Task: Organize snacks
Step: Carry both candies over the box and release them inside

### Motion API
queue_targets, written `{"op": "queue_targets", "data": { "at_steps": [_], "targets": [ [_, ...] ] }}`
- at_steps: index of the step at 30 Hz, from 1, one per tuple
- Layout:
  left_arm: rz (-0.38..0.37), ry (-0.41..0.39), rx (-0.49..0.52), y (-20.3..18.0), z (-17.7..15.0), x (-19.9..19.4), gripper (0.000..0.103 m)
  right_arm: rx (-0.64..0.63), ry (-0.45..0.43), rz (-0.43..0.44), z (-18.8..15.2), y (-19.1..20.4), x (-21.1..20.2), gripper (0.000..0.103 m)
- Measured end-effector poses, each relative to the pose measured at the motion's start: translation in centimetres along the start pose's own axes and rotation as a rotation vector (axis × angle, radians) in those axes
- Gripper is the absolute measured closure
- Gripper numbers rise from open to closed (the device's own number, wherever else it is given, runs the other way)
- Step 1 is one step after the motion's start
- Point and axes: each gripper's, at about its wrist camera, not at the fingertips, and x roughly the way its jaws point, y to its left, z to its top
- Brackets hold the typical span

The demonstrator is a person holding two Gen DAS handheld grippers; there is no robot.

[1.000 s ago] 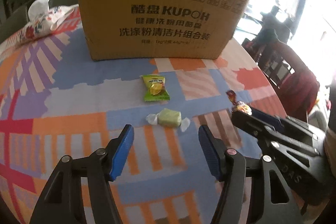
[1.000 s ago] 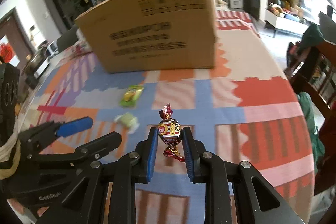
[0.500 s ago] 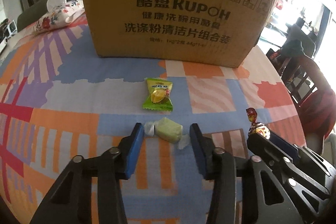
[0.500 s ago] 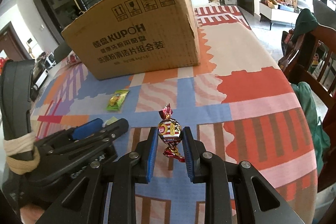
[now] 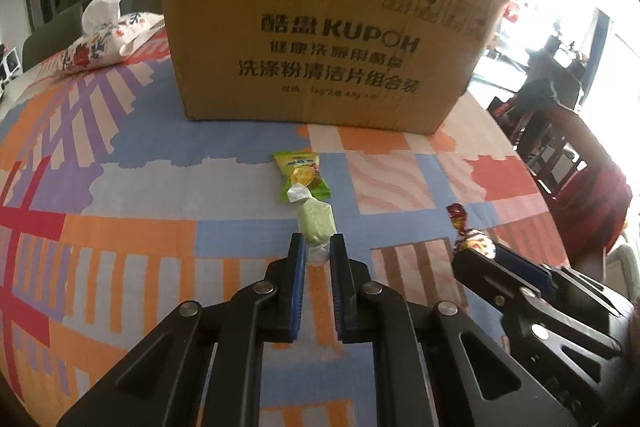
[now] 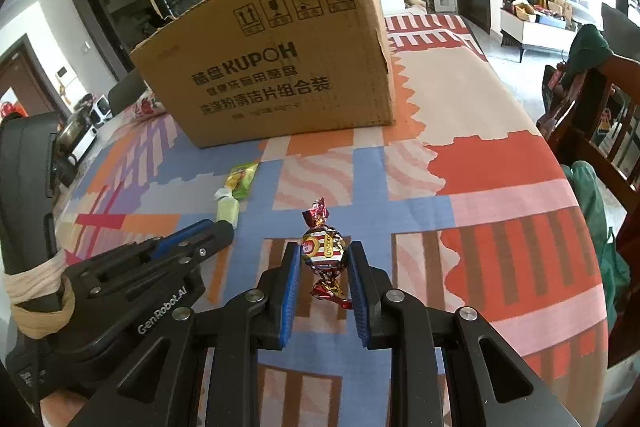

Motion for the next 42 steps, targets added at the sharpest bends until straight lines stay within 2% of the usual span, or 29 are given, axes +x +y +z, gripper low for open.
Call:
{"op": "queue_targets", "data": {
  "at_steps": [9,22,34,42],
  "targets": [
    [-0.028,-0.043,0.018,0.1,-0.5,-2.1,0.09,-0.009,0.003,0.013,-0.1,0.9,-0.5,0.078],
    [-0.067,-0.159,0.04,0.7,0.9,-6.9,0.09,-0.069,-0.09,0.025,1.8,3.5,-4.3,0.078],
    [-0.049,-0.274,0.086,1.0,4.7,-10.9,0.09,-0.116,-0.177,0.035,6.0,5.4,-6.8,0.078],
    [-0.029,-0.325,0.11,1.1,8.2,-12.1,0.09,-0.121,-0.189,0.052,9.6,5.7,-6.8,0.078]
  ]
}}
